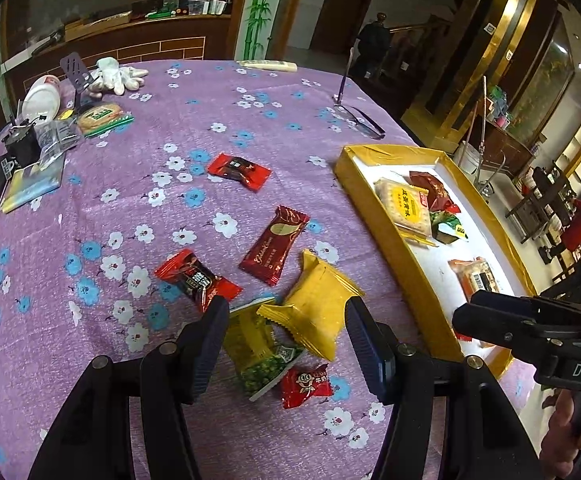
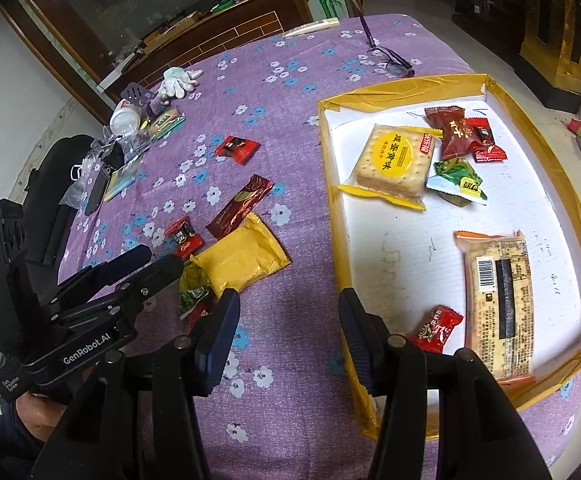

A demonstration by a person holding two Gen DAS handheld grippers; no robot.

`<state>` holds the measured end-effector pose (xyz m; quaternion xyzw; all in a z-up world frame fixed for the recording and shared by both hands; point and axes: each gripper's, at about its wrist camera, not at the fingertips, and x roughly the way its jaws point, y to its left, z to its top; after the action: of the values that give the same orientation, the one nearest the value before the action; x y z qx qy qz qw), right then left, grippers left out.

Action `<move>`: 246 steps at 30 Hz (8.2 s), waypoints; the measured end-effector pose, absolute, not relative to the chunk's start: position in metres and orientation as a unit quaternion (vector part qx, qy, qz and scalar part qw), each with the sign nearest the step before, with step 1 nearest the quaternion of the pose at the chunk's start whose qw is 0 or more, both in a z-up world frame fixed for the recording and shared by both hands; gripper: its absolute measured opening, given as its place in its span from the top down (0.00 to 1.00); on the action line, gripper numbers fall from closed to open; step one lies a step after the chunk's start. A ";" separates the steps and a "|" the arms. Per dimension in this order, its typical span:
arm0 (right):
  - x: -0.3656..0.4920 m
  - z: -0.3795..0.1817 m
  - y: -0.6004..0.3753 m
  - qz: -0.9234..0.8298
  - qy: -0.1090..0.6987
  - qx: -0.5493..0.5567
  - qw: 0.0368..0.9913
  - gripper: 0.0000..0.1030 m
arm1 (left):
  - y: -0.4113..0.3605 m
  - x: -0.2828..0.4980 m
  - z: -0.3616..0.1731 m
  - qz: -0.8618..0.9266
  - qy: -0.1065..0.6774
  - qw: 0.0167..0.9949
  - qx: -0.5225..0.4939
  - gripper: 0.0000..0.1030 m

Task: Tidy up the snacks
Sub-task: 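Lower both open grippers toward the yellow packs on the tablecloth, then grasp the yellow-green snack bag with the left gripper, then grasp the yellow pillow pack with right gripper while left holds yellow-green bag, then lift the yellow pillow pack and yellow-green bag off the tablecloth, then carry the yellow pillow pack and yellow-green bag over the white tray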

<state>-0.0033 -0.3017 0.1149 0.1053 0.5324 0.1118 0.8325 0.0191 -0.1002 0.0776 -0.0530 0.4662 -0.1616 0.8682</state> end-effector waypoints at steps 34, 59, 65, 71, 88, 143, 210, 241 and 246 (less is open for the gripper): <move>-0.003 0.104 -0.286 0.124 0.541 0.103 0.825 0.51 | -0.076 0.020 0.065 -0.140 0.480 0.864 -0.057 0.39; 0.000 0.096 -0.272 0.132 0.546 0.115 0.820 0.51 | -0.053 0.017 0.059 -0.124 0.487 0.863 -0.057 0.39; 0.007 0.092 -0.252 0.152 0.552 0.099 0.814 0.51 | -0.031 0.010 0.054 -0.100 0.492 0.862 -0.071 0.39; 0.024 0.088 -0.238 0.164 0.557 0.102 0.807 0.51 | -0.011 -0.001 0.055 -0.078 0.488 0.866 -0.083 0.39; 0.084 0.078 -0.185 0.189 0.559 0.042 0.806 0.50 | 0.043 -0.053 0.060 0.017 0.465 0.880 -0.099 0.38; 0.038 0.050 -0.237 0.130 0.612 0.104 0.773 0.42 | -0.066 0.000 0.022 -0.135 0.513 0.846 0.044 0.55; -0.001 0.075 -0.254 0.189 0.554 0.099 0.804 0.56 | -0.084 -0.026 0.070 -0.108 0.472 0.875 0.010 0.56; -0.013 0.096 -0.449 0.051 0.509 0.191 0.838 0.56 | -0.268 0.004 0.102 -0.239 0.443 0.861 0.068 0.56; -0.009 0.097 -0.466 0.043 0.507 0.190 0.839 0.56 | -0.289 0.012 0.093 -0.243 0.449 0.857 0.075 0.56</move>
<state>-0.0089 -0.4665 0.0971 0.1900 0.5075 0.0428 0.8394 0.0118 -0.2887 0.0928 0.0752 0.4490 -0.2428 0.8566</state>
